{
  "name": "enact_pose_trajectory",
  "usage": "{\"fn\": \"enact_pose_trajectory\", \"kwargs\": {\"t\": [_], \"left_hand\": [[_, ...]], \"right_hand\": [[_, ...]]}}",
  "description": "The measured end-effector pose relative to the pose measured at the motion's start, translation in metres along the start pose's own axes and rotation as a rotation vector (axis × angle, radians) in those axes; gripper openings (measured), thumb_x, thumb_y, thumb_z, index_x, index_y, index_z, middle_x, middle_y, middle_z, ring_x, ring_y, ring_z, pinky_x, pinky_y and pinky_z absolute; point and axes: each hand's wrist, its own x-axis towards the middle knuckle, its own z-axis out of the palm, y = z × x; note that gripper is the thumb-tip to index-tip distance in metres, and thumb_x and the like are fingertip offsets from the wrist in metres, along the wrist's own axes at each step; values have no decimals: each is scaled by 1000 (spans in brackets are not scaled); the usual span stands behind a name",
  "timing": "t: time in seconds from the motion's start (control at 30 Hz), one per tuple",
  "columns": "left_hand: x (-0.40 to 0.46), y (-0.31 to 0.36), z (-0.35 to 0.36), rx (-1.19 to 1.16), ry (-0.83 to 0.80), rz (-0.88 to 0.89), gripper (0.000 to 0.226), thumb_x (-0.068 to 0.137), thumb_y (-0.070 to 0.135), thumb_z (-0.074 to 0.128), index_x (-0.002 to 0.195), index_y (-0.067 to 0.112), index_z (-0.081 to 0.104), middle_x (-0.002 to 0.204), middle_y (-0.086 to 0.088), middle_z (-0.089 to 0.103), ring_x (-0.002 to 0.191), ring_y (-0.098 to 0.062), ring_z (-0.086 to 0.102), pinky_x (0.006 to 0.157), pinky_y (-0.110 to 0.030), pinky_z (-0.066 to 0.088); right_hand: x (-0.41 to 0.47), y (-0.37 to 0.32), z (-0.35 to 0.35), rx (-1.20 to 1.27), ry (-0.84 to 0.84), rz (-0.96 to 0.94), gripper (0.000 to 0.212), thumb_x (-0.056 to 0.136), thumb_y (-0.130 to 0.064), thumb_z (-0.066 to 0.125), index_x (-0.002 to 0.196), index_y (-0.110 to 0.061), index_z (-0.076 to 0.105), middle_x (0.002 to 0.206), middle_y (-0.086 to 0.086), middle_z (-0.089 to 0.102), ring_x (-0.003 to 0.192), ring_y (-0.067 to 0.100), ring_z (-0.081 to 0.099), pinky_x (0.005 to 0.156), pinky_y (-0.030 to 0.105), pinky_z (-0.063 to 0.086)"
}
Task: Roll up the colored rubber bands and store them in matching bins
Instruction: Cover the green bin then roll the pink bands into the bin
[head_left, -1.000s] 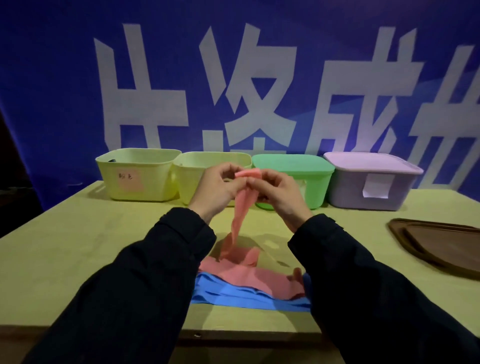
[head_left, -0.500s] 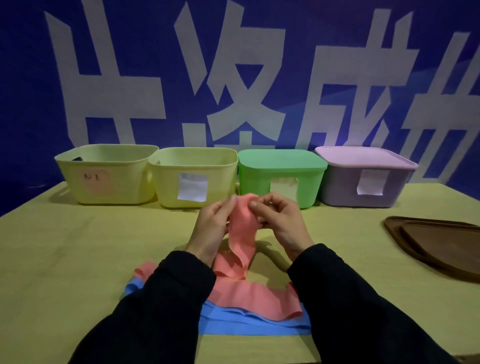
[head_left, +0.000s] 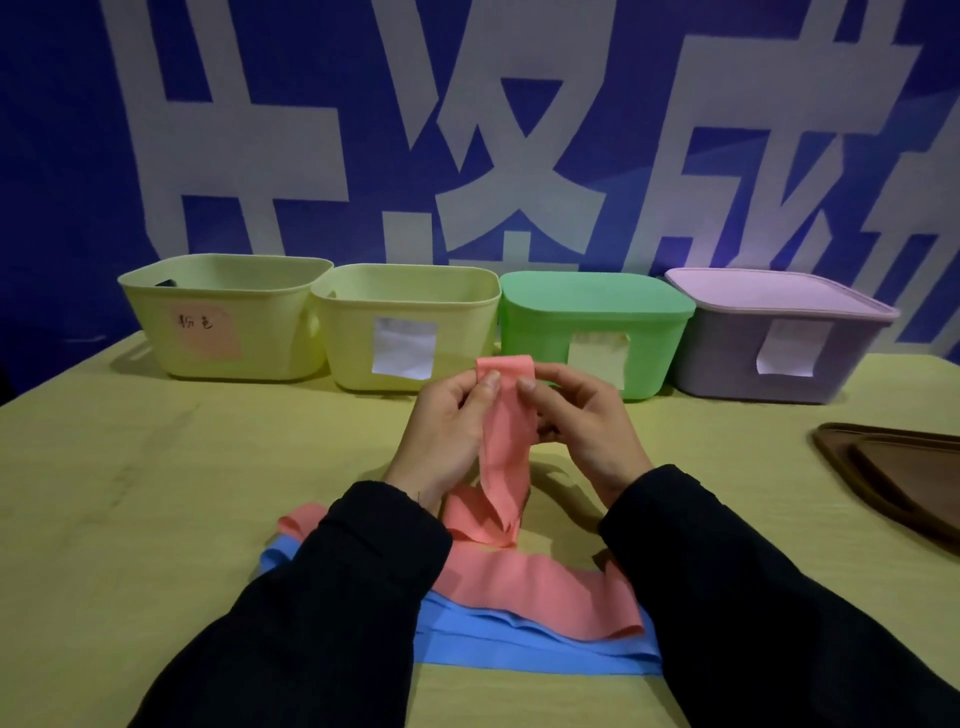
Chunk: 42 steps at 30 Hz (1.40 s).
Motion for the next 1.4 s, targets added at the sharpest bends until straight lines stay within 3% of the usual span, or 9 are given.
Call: {"fn": "enact_pose_trajectory", "kwargs": {"t": [0.17,0.23,0.4,0.7,0.9,1.07,1.2,1.3,1.4], "left_hand": [[-5,2,0,-110,-39,-62,42,109,35,39,105,14,75,101,-11,77,94,-19,73,84,-33,57],[-7,3,0,-111,-36,-51,39,105,40,46,105,17,77,98,-7,78,94,-18,74,83,-29,58],[-6,-1,0,-73,71,47,11,94,17,70,104,16,74,98,-5,77,97,-22,73,85,-37,59],[-3,-2,-1,-46,75,90,9,96,12,67,99,17,74,96,-9,77,93,-22,73,86,-42,58],[-5,2,-1,-28,68,139,26,97,0,58,96,23,71,102,-6,74,100,-22,69,86,-35,58],[-7,1,-2,-55,63,140,15,91,12,59,92,14,74,95,-9,75,92,-23,69,82,-38,56],[-7,0,0,-32,63,163,8,89,15,71,96,15,74,96,-8,76,93,-21,72,85,-34,58],[-6,-1,0,-6,74,173,15,93,5,68,98,19,72,98,-4,74,93,-14,70,84,-29,57],[-5,0,-1,-21,90,172,20,94,2,66,99,21,69,98,0,73,93,-15,69,83,-30,57]], "right_hand": [[-1,4,-4,-23,72,-16,15,88,-14,75,101,-11,79,87,17,74,72,20,60,61,33,48],[-1,4,-6,-32,90,-27,14,85,-14,77,99,-11,80,87,17,75,73,19,61,60,32,48],[-2,3,-2,2,84,-48,13,87,-12,75,96,-2,74,78,9,70,66,16,60,55,28,48],[-3,-5,2,15,54,-92,6,92,-3,66,95,-7,67,65,5,58,57,9,53,52,22,47],[-6,-7,3,50,-9,-51,18,94,1,61,94,-16,67,75,8,63,64,13,55,54,24,47],[-4,-8,1,70,1,-13,16,85,-13,55,85,-12,70,79,7,65,69,14,58,60,24,49],[-4,-8,-1,37,14,-78,9,93,-2,65,94,-9,70,81,4,70,73,11,64,65,26,53],[-3,-7,0,76,23,-59,25,90,-1,68,114,-9,67,79,10,68,75,15,65,68,29,55],[-2,-7,0,26,15,-64,16,90,-5,70,105,-8,72,79,10,69,73,14,65,66,29,55]]}}
